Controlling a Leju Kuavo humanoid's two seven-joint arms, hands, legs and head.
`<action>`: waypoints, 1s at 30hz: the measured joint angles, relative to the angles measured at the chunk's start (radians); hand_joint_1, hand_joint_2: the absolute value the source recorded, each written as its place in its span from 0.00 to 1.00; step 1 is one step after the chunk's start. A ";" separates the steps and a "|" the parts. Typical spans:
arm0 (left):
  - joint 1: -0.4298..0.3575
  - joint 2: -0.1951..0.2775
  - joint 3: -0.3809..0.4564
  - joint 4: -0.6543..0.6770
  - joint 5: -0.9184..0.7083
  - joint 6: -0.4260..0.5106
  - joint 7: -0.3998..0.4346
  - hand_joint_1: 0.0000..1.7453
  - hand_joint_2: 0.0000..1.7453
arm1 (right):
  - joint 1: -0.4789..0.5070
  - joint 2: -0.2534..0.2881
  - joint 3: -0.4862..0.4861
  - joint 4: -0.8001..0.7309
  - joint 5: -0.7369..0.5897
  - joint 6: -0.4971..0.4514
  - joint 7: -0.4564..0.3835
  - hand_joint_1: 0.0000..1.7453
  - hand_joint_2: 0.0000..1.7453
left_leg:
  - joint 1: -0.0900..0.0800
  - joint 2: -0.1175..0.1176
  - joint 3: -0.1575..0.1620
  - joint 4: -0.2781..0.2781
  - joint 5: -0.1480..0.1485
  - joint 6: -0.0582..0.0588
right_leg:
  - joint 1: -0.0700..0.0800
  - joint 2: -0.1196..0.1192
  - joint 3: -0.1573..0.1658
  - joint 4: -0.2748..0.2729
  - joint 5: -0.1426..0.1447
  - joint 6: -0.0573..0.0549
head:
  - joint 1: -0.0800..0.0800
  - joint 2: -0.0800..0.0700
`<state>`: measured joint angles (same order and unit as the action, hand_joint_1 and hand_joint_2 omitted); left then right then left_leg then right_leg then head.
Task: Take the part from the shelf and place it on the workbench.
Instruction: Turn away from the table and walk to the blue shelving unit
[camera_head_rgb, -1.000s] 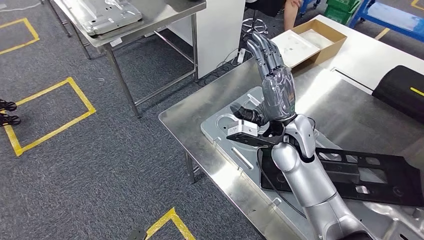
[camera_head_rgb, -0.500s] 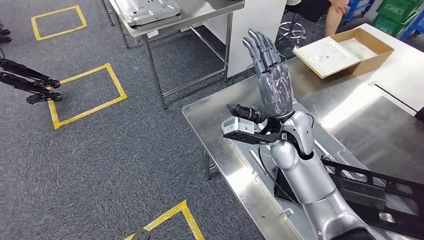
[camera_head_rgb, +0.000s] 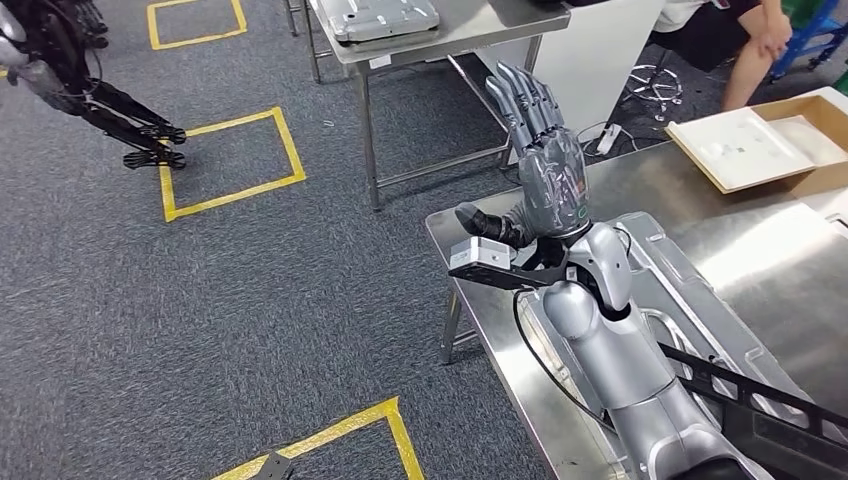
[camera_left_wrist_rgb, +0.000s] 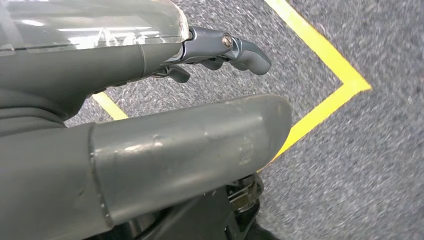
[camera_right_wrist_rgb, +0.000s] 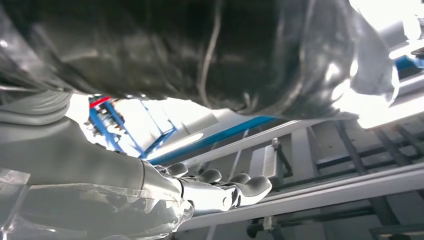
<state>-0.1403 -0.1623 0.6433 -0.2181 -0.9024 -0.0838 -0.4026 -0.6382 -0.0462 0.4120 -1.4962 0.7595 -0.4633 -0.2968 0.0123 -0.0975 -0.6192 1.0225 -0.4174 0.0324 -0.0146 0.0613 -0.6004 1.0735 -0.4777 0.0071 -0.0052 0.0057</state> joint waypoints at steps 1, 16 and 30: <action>-0.001 -0.001 0.000 0.000 0.000 0.000 0.000 0.00 0.00 | -0.001 -0.001 0.000 0.000 0.000 0.000 0.000 0.00 0.00 | 0.002 -0.009 -0.004 0.000 0.002 -0.005 | 0.001 0.017 0.013 -0.032 0.007 -0.003 | 0.000 0.000; 0.003 -0.003 0.001 0.000 0.000 0.007 0.000 0.00 0.00 | -0.006 -0.002 0.003 0.000 0.000 0.001 0.005 0.00 0.00 | -0.010 0.151 0.006 0.013 -0.012 -0.026 | 0.014 -0.156 0.040 -0.066 0.005 -0.022 | -0.007 0.000; 0.003 -0.005 0.001 0.000 -0.002 0.009 0.001 0.00 0.00 | -0.005 -0.009 0.004 0.000 0.000 0.001 0.005 0.00 0.00 | -0.005 0.014 0.009 -0.009 0.001 0.006 | 0.002 -0.020 -0.019 0.034 -0.008 0.002 | -0.005 0.000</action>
<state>-0.1376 -0.1671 0.6447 -0.2178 -0.9045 -0.0748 -0.4013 -0.6430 -0.0555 0.4161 -1.4960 0.7599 -0.4623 -0.2917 0.0068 -0.0839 -0.6103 1.0137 -0.4166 0.0388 -0.0124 0.0414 -0.6192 1.1080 -0.4859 0.0094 -0.0101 0.0057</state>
